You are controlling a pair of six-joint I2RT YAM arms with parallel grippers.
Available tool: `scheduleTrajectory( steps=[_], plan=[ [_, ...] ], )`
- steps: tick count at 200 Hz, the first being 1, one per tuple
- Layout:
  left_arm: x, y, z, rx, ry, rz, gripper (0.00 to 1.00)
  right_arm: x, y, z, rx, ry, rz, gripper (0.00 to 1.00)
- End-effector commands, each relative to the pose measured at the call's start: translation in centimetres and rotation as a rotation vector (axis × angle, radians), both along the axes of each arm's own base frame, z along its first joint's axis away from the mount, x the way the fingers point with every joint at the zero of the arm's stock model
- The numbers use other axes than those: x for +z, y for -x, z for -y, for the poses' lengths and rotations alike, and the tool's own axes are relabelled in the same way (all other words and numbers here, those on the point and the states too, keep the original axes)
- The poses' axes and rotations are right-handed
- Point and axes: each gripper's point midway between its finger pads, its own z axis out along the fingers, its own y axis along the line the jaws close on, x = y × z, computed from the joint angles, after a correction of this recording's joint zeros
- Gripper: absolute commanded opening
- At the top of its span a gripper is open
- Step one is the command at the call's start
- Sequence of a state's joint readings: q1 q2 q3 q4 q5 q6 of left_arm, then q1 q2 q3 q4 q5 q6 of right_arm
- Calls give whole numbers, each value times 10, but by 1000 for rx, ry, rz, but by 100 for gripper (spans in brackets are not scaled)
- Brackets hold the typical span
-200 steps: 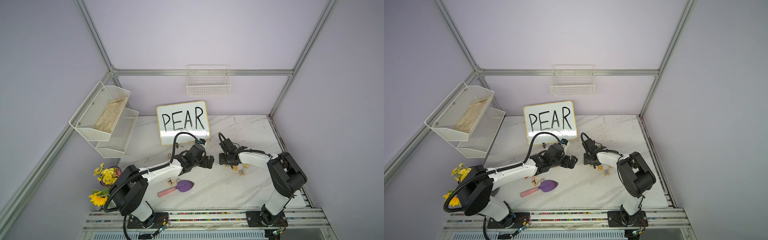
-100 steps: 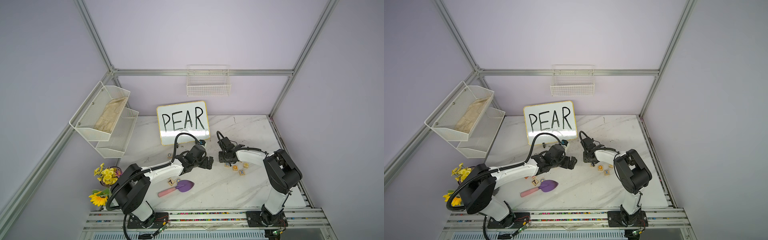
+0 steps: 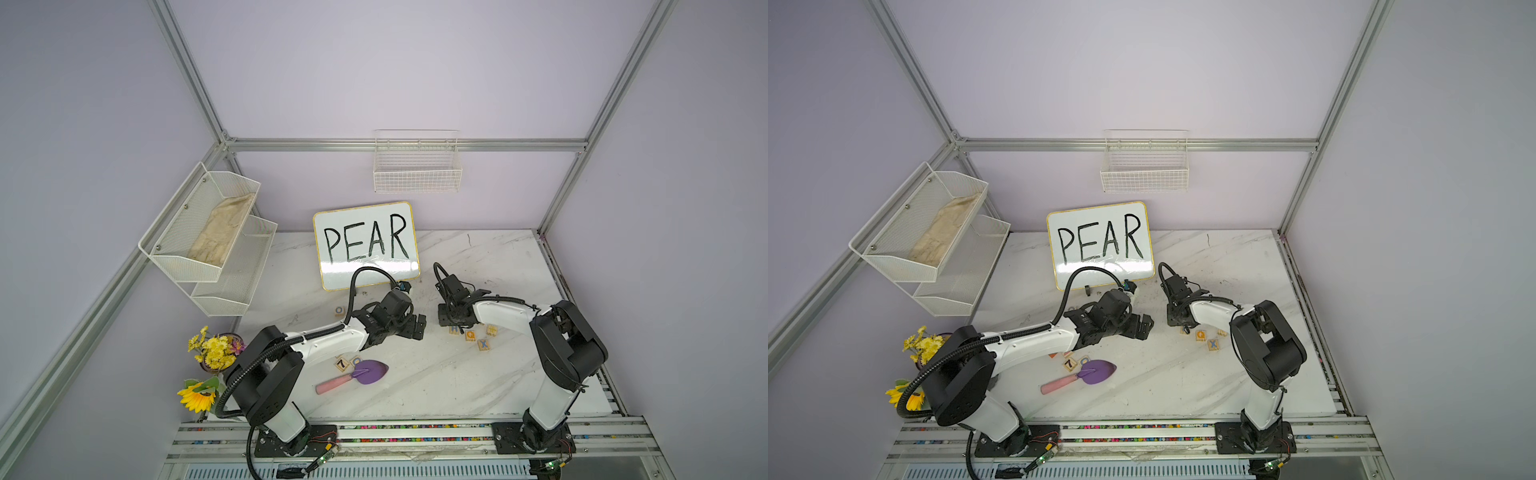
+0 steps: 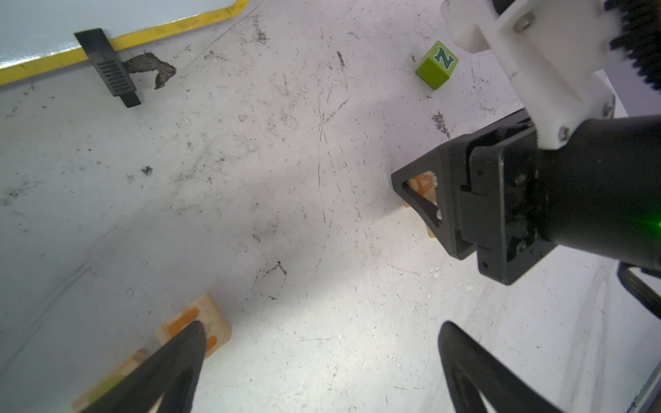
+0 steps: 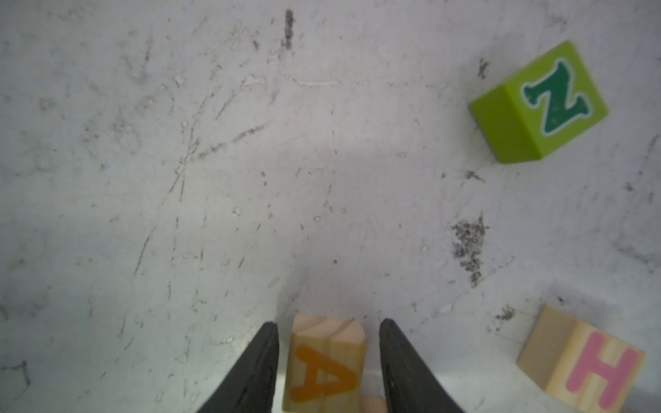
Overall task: Spell the uppercase word “pear” with letter blocks
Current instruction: Pick up the letter block from the center of the board.
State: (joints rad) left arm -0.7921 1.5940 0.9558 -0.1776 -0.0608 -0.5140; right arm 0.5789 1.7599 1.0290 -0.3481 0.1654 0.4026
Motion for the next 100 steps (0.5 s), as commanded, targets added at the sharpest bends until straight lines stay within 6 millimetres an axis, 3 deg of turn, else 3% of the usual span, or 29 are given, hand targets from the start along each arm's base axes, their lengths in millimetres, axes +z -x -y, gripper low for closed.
scheduleTrajectory(
  steps=[1, 100],
  plan=[
    [21, -12, 3, 25, 33, 45, 100, 2, 10, 7, -13, 16, -10, 49],
    [22, -11, -4, 44, 25, 52, 100, -7, 14, 3, -7, 24, -31, 44]
  ],
)
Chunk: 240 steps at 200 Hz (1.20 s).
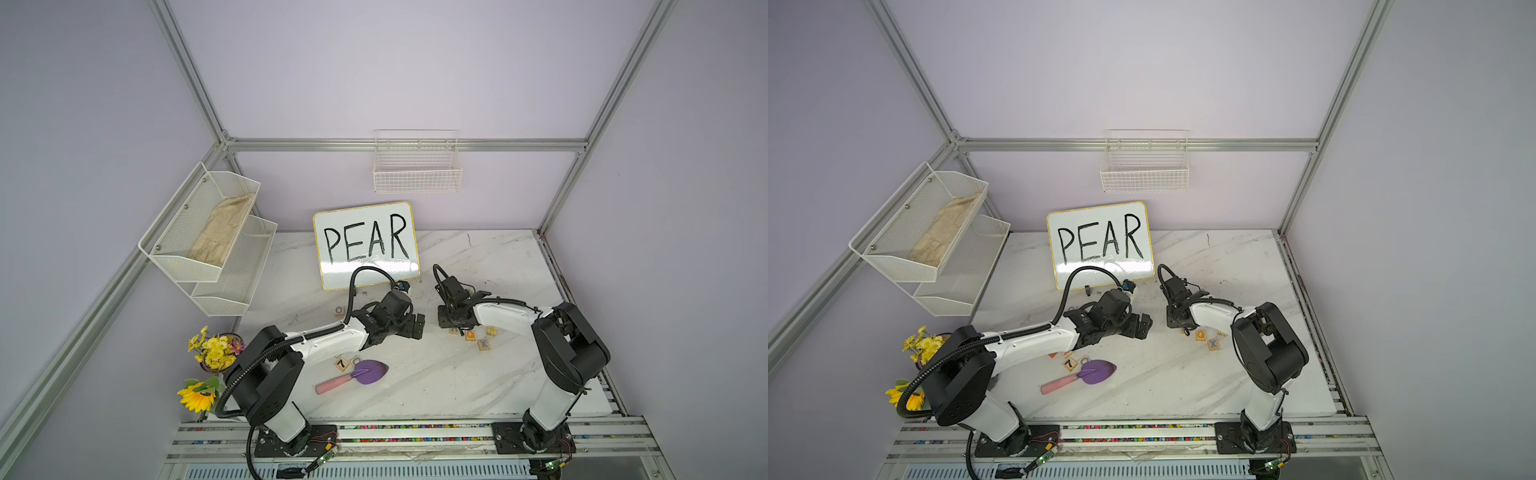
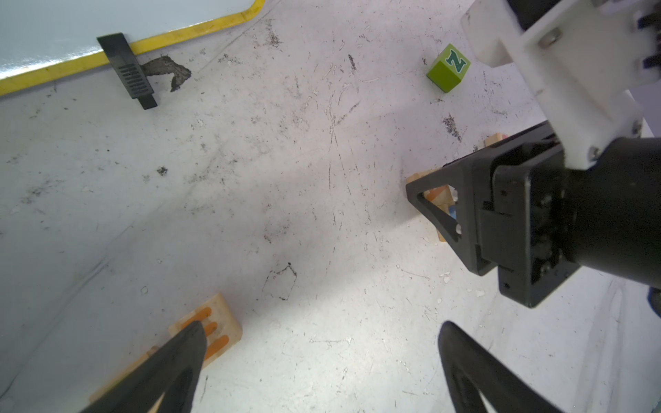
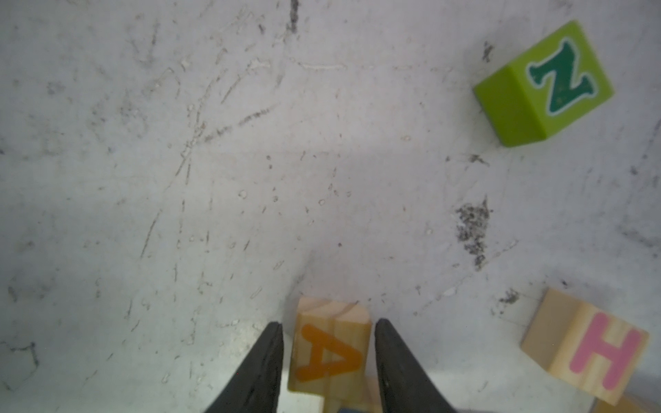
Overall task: Spell the uppercase word “pear” with letter blocks
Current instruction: Pick up the letter block from the center of the board.
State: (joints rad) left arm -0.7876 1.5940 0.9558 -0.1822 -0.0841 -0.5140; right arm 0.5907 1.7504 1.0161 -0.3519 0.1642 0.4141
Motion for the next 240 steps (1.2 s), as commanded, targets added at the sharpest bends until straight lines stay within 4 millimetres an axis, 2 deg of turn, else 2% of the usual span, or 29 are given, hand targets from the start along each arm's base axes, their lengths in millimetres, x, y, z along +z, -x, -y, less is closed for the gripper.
scheduleTrajectory(
  steps=[1, 33, 91, 167, 194, 240],
  plan=[
    [22, -8, 1, 23, 41, 44, 100, -6, 8, 4, -8, 26, -24, 44],
    [21, -8, 1, 24, 37, 41, 100, -10, 9, 6, -8, 39, -31, 39],
    [20, -9, -2, 32, 28, 40, 100, -8, 8, 4, -6, 37, -25, 37],
    [26, -11, -23, 105, 1, 55, 100, 13, -6, -8, 110, 41, 41, 34],
    [33, -12, -30, 121, 13, 65, 100, 25, -11, -22, 243, 33, 69, 34],
    [38, -15, -50, 174, 36, 66, 100, 41, -6, -70, 591, -20, 98, 35]
  ],
)
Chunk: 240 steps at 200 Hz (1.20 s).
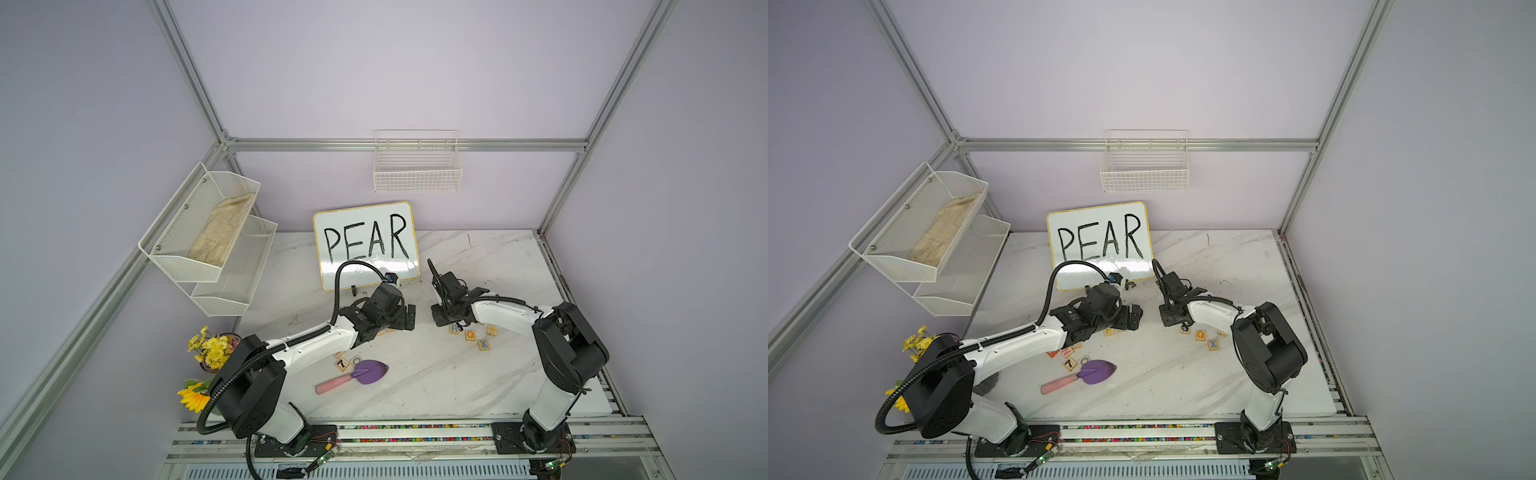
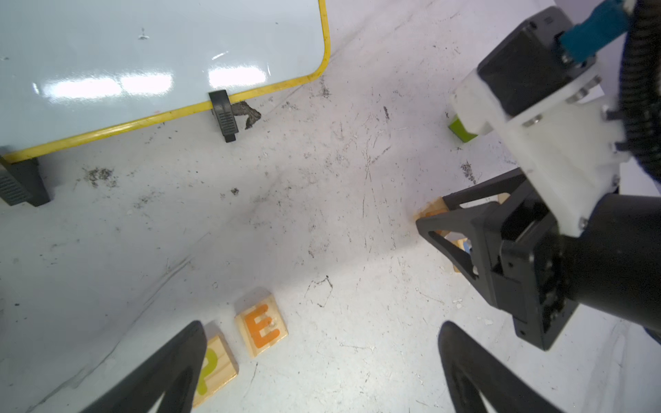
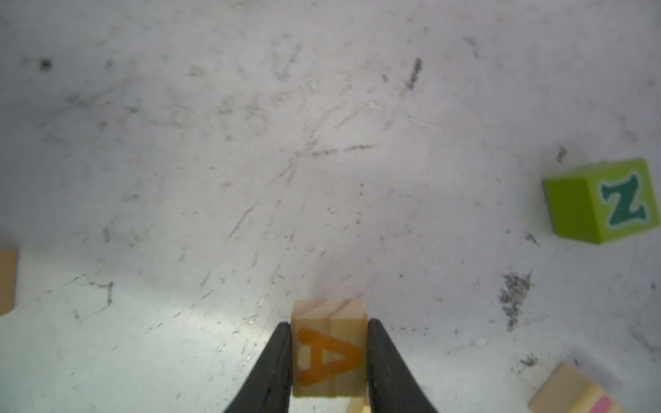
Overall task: Spell the uppercase word “pear” with letter blocks
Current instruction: Pick up the letter block from the center of the board, then place the letter block at the center of the board.
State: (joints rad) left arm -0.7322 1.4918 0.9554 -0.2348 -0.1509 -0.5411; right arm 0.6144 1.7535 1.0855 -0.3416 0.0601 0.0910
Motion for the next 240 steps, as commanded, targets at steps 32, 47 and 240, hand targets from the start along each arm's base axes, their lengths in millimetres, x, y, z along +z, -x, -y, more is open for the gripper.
scheduleTrajectory(
  steps=[32, 47, 240],
  plan=[
    [8, 3, -33, 95, 30, 15, 100, 23, 0, -42, 341, -34, 31, 34],
    [4, 6, -40, 112, 22, 11, 100, 22, 4, -48, 400, -38, 8, 35],
    [3, 13, -70, 190, -1, 16, 100, -20, 39, -89, 675, 100, -127, 37]
  ],
)
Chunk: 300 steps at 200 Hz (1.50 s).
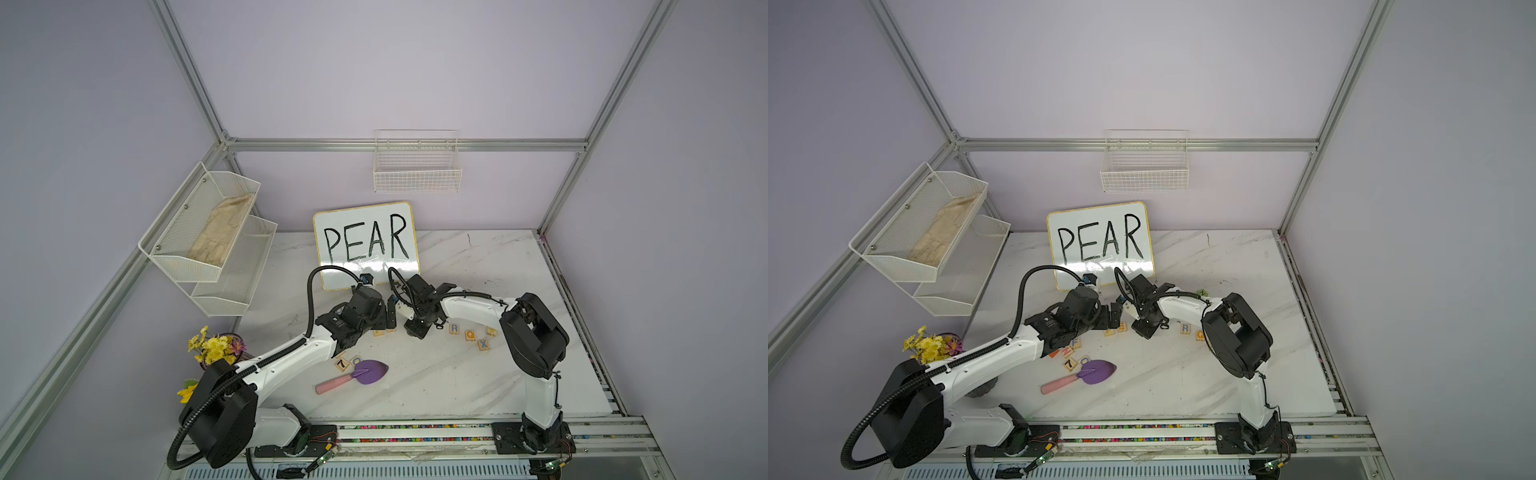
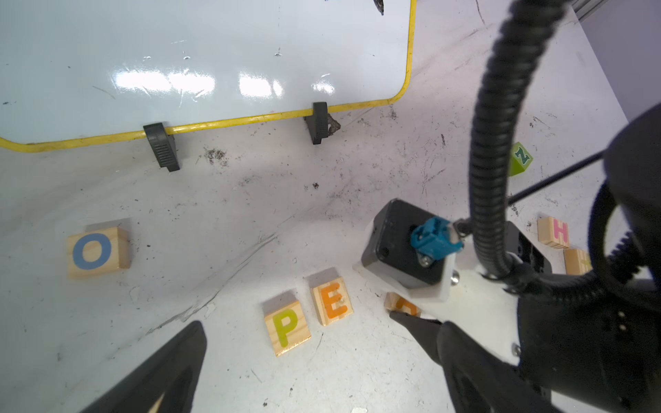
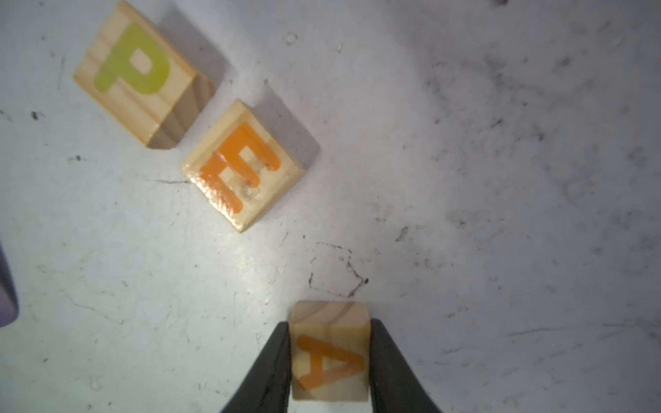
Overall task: Spell the uppercase word “pear” with letter blocks
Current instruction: Place the letter block at the center of the board.
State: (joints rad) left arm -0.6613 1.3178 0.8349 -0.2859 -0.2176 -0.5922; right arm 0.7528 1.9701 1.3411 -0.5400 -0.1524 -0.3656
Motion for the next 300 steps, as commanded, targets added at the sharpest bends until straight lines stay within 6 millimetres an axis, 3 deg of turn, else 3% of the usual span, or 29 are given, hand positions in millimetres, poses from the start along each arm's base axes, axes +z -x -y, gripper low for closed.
scheduleTrajectory(
  steps=[1, 75, 161, 180, 232, 277, 300],
  plan=[
    [-4, 4, -11, 37, 0, 1, 100, 2, -3, -2, 35, 12, 4, 37],
    [-1, 9, -27, 72, -41, 12, 100, -2, -1, -7, 67, 7, -21, 37],
    [0, 13, -29, 82, -22, 10, 100, -4, 0, -13, 96, 18, -19, 40],
    [-1, 14, -30, 80, -25, 7, 100, 2, -3, -16, 76, 4, -9, 47],
    [-3, 18, -35, 81, -40, 9, 100, 14, -21, -20, -64, -41, 57, 53],
    [-1, 20, -26, 2, -30, 39, 100, 48, -48, -14, -328, -113, 169, 56],
    [1, 19, -22, -25, -23, 55, 100, 71, -53, -9, -461, -177, 193, 61]
  ],
)
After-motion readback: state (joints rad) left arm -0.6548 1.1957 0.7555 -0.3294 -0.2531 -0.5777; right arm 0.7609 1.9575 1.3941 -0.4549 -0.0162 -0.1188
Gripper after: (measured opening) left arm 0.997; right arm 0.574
